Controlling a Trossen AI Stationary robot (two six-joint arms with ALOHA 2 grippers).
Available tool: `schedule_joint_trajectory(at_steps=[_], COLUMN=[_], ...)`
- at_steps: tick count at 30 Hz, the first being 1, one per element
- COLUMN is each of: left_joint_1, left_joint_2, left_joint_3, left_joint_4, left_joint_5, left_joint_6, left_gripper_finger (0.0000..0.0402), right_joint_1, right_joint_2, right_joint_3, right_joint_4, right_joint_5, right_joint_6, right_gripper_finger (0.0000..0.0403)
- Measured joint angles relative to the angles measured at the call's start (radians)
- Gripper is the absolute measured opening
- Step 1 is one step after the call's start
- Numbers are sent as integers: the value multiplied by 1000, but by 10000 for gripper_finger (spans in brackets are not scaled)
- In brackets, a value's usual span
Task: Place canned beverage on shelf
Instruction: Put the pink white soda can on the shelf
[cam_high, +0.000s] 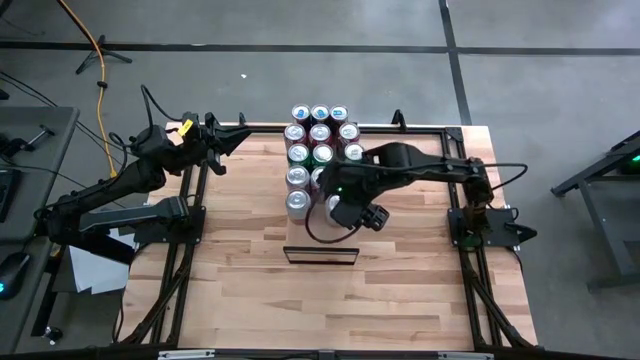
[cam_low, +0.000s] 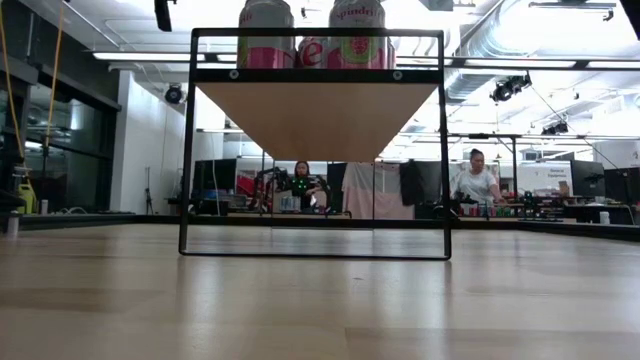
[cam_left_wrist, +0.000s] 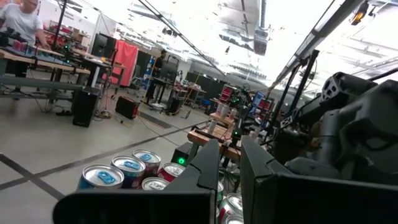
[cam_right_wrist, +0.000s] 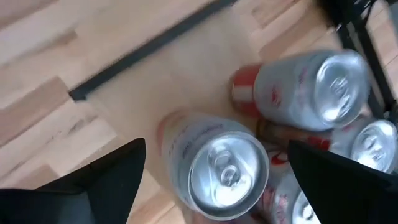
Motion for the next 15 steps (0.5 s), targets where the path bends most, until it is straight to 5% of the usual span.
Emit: schedule_joint_trajectory(at_steps=[15], left_joint_1=[0], left_joint_2=[0], left_joint_3=[0], left_joint_4=[-2], left_joint_5=[0], left_joint_6=[0], left_gripper_finger=[0], right_joint_1=[-41], right_joint_2=[28], right_joint_3=[-1], right_joint_4=[-30], right_joint_5=[11], right_joint_6=[-65], right_gripper_finger=[378])
